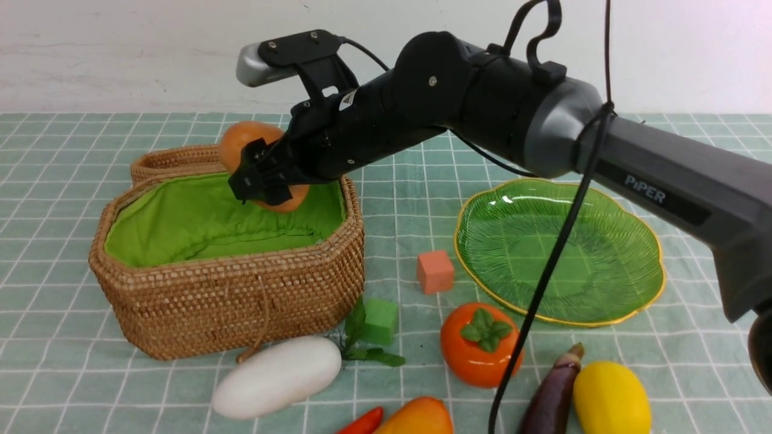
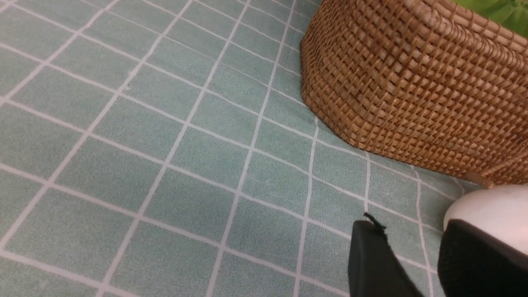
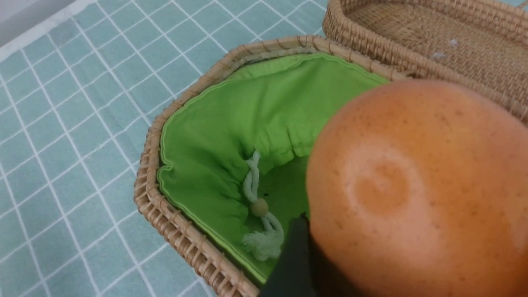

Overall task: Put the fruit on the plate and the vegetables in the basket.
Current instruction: Use the right arm to grab a potato and put it into the left basket

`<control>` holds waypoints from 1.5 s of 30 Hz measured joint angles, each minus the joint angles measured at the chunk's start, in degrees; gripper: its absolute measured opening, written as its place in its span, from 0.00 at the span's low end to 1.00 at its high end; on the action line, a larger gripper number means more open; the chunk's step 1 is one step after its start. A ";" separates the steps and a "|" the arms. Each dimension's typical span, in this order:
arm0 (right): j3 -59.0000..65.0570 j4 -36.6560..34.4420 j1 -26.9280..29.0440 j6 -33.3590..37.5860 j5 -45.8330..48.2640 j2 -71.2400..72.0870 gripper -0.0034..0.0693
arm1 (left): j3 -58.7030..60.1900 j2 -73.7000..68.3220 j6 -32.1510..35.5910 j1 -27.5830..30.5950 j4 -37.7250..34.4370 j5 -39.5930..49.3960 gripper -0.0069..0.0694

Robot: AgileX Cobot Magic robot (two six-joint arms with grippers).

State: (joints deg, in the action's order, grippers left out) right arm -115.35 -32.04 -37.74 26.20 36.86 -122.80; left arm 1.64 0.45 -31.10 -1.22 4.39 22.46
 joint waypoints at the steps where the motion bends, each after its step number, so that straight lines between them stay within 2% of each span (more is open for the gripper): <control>1: 0.00 0.00 0.00 -0.07 0.06 0.00 0.91 | 0.00 0.00 0.00 0.00 0.00 0.00 0.40; 4: 0.00 -0.28 0.00 -1.01 -0.05 0.00 0.91 | 0.00 0.00 0.00 0.00 0.00 0.00 0.40; 8: 0.00 -1.09 0.51 -1.94 -0.59 0.00 0.97 | 0.00 0.00 0.00 0.00 0.00 0.00 0.40; 10: 0.00 -3.88 1.08 -1.93 -1.27 0.00 0.99 | 0.00 0.00 0.00 0.00 0.00 0.00 0.40; 13: 0.00 -6.97 1.70 0.73 -1.97 0.00 1.00 | 0.00 0.00 0.00 0.00 0.00 0.00 0.40; 15: 0.00 -7.30 1.75 3.40 -1.91 0.00 1.00 | 0.00 0.00 0.00 0.00 0.00 0.00 0.40; 19: 0.00 -7.16 1.64 4.29 -0.73 0.00 1.00 | 0.00 0.00 0.00 0.00 0.00 0.00 0.40; 22: 0.00 -4.38 1.10 1.65 -0.90 0.10 1.00 | 0.00 0.00 0.00 0.00 0.00 0.00 0.40; 26: 0.00 3.02 0.14 -4.85 -0.87 0.18 1.00 | 0.00 0.00 0.00 0.00 0.00 0.00 0.40; 30: 0.00 4.14 -0.07 -6.78 -0.87 0.40 1.00 | 0.00 0.00 0.00 0.00 0.00 0.00 0.40; 35: -1.30 5.08 -0.32 -3.33 1.92 1.09 1.00 | 0.00 0.00 0.00 0.00 0.00 0.00 0.40; 39: -2.74 12.85 -1.70 2.58 4.46 1.79 1.00 | 0.00 0.00 0.00 0.00 0.00 0.00 0.40; 41: -2.75 14.92 -1.90 -0.11 4.27 1.57 1.00 | 0.00 0.00 0.00 0.00 0.00 0.00 0.40; 45: -2.75 14.78 -1.46 -8.40 2.19 0.47 1.00 | 0.00 0.00 0.00 0.00 0.00 0.00 0.40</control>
State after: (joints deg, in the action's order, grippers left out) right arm -118.10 -17.26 -39.20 17.80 39.05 -122.34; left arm 1.64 0.45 -31.10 -1.22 4.39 22.46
